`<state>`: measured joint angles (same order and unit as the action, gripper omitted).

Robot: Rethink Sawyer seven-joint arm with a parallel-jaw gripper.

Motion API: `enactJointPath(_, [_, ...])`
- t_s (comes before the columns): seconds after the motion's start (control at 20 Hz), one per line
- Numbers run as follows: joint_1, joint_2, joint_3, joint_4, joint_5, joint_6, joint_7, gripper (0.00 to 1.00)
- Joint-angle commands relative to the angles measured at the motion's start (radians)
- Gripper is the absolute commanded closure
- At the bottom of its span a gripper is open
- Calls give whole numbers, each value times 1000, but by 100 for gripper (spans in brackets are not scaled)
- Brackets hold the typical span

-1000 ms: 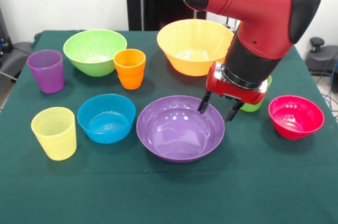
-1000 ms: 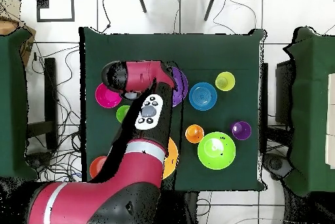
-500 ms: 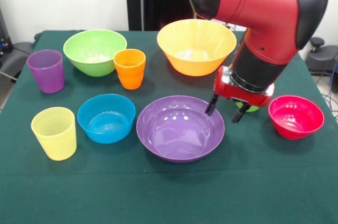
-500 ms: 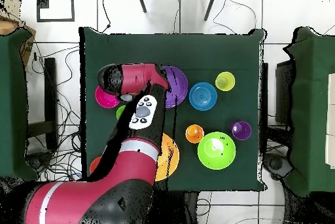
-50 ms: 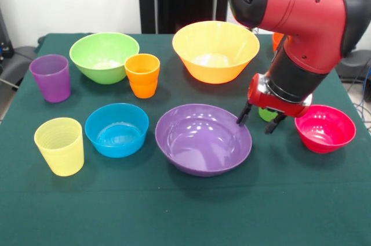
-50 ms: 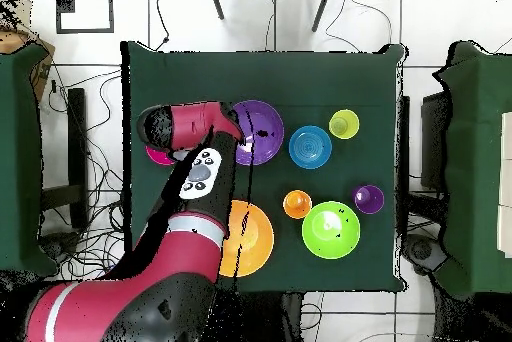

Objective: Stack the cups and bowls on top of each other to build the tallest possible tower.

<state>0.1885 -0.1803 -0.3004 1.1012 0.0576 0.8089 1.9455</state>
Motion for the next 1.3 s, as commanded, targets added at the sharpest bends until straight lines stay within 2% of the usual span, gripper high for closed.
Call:
enactJointPath(0.05, [-7, 19, 81, 23, 30, -59, 181, 0])
enactJointPath(0.5, [-30, 13, 112, 38, 39, -81, 150, 0])
enactJointPath(1.3, [-20, 12, 91, 31, 25, -74, 146, 0])
